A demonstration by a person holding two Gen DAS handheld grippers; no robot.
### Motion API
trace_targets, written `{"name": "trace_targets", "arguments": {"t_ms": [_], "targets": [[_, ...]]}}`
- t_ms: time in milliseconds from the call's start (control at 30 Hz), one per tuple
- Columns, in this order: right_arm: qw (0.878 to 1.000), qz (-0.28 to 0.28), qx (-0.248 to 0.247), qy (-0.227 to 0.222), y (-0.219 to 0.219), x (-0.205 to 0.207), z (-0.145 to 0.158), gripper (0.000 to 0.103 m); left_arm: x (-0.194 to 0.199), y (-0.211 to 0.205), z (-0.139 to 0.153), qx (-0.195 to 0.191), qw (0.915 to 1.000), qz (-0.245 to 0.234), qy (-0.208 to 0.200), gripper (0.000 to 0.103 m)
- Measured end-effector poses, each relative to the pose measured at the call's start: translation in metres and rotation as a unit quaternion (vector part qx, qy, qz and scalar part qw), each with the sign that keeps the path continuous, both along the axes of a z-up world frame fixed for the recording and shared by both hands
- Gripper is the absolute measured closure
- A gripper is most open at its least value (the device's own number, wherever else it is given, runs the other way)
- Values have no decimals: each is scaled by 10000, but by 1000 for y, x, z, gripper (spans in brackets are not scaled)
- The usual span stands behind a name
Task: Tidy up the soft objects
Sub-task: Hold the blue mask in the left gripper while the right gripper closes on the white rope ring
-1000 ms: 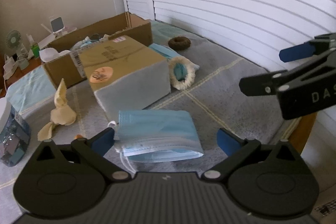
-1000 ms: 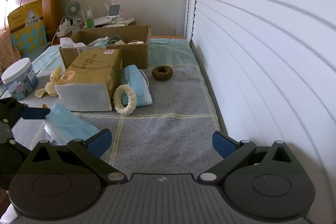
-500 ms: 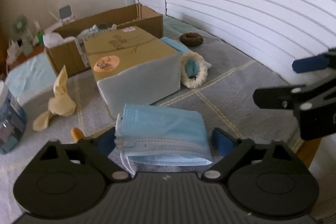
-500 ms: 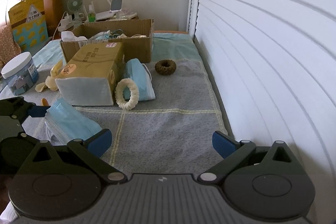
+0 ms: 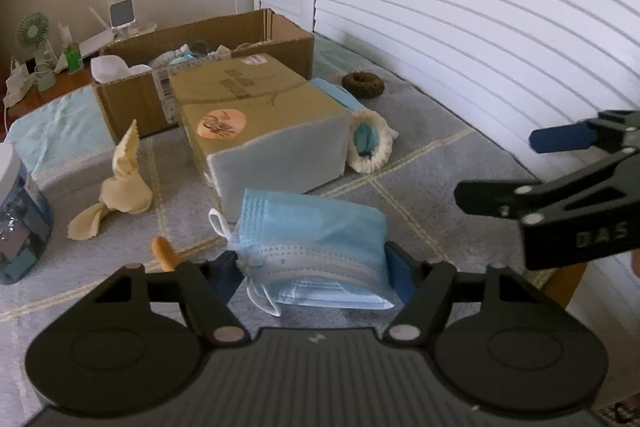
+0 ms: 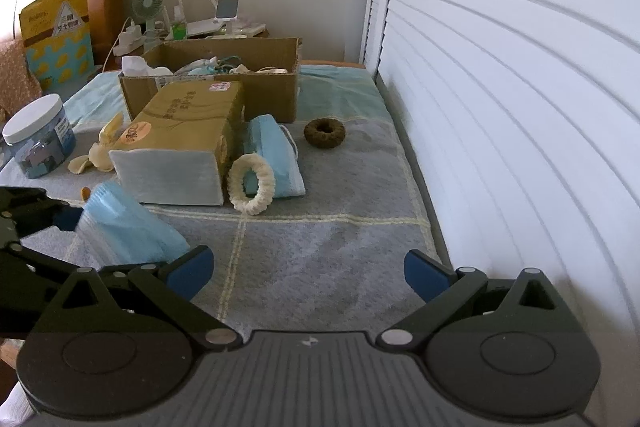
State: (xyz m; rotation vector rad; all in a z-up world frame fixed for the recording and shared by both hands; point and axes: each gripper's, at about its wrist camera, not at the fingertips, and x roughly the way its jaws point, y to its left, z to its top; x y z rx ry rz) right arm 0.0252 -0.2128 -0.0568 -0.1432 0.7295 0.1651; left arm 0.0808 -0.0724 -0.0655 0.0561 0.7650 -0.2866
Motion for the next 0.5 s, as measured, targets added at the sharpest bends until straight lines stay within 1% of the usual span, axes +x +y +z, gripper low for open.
{"name": "trace_targets", "arguments": {"t_ms": [200, 333, 433, 500], "targets": [[9999, 95, -141, -29, 13, 9, -4, 4, -5, 14, 8, -21, 10000, 20, -40, 32], [9995, 139, -284, -10, 21, 17, -7, 12, -9, 21, 12, 2, 10000, -6, -53, 32], [9991, 182, -384, -13, 27, 25, -12, 14, -12, 27, 15, -16, 10000, -6, -54, 32], [9987, 225, -461, -7, 33, 31, -16, 17, -12, 30, 16, -55, 10000, 6, -66, 32]]}}
